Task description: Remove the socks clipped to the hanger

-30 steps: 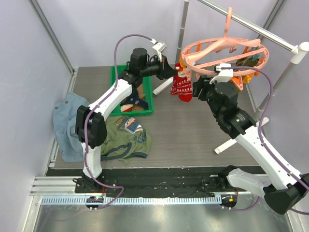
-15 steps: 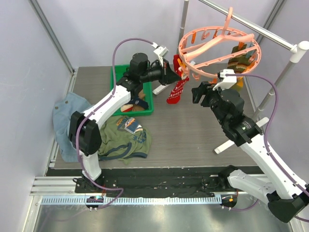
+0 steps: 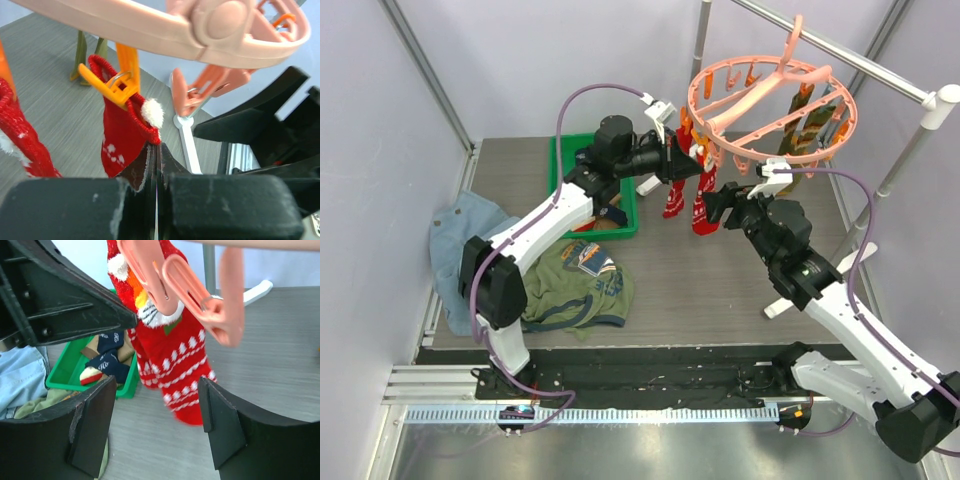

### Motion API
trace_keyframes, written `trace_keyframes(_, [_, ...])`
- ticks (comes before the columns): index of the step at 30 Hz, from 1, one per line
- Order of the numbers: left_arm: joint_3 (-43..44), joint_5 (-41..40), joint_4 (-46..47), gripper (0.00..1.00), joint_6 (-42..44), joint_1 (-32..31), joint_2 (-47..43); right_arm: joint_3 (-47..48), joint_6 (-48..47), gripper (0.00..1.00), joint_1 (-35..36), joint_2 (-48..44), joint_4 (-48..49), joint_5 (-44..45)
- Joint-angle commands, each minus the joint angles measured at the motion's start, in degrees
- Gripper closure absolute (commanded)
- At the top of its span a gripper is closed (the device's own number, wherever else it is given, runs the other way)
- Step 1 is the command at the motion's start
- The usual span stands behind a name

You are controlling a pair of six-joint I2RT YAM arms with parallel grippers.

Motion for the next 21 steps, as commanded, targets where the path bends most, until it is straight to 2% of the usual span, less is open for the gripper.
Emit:
trace_keyframes(1, [-0.1,-1.0,2.1,1.0,-1.6,-0.9,-4.4,-1.5,-0.4,0.26,0.7,1.1,11.6,0.7])
trace_keyframes(11, [0.7,-0.8,4.1,1.0,-5.3,-2.3,-3.8,-7.1,-1.4,0.26,2.7,6.7,25.3,5.8])
trace_keyframes(16, [-0.2,-0.9,5.4,1.0,-6.8,-2.5,-4.2,-6.9,-1.4,0.29,3.2,10.0,27.4,9.5])
trace_keyframes(19, [-1.0,-0.8,6.6,1.0,-8.1,-2.5,-4.7,-7.1,-1.3,0.54,3.2,11.4,28.9,12.4])
trace_keyframes(20, [-1.1,-0.9,6.9,1.0,-8.4,-2.5,-4.8,-7.0,-1.5,0.76,3.2,11.6,29.2,12.9])
trace_keyframes(21, [-1.3,-1.0,7.0,1.0,-8.5,-2.6,-4.7,-7.0,-1.9,0.86,3.2,11.7,29.3,12.8])
